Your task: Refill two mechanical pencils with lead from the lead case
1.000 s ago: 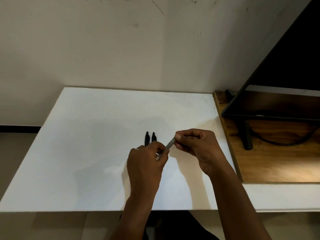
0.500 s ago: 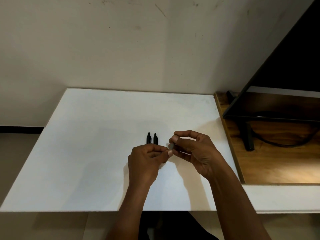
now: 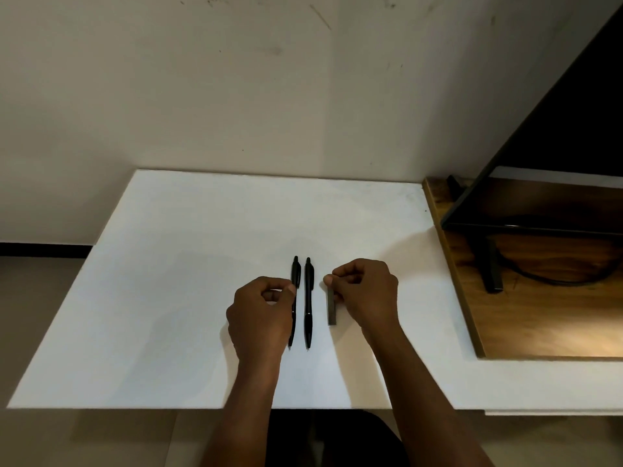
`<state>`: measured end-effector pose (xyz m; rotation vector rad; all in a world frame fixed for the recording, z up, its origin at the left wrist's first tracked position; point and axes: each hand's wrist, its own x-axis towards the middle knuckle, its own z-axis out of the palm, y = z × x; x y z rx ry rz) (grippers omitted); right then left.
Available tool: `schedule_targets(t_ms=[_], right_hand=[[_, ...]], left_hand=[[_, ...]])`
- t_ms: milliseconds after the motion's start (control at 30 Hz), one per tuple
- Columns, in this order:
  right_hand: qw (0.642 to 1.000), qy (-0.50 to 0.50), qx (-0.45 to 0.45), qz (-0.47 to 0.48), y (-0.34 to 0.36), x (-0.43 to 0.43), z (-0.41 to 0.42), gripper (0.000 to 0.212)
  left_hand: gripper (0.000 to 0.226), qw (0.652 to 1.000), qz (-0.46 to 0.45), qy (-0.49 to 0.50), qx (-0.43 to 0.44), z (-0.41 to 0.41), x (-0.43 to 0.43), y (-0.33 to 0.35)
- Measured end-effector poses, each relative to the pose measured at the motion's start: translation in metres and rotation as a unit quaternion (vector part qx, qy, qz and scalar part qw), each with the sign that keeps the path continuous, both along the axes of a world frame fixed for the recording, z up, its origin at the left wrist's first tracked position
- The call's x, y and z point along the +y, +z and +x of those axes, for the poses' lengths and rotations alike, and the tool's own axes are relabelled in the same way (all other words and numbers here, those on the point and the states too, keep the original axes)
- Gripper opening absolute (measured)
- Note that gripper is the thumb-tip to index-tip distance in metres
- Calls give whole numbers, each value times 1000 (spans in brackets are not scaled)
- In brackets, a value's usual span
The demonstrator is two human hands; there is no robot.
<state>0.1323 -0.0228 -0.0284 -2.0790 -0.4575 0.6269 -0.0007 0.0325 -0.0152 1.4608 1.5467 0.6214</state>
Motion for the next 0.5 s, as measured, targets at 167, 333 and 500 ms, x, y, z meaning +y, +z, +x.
schedule_targets(t_ms=[167, 333, 500], right_hand=[[999, 8, -33, -7, -3, -1, 0, 12], [998, 14, -59, -11, -7, 0, 0, 9], [999, 18, -41, 0, -4, 1, 3, 9]], left_hand=[[6, 1000, -4, 3, -6, 1, 1, 0], [6, 1000, -2, 3, -2, 4, 0, -1], [5, 1000, -6, 2, -6, 5, 2, 2]])
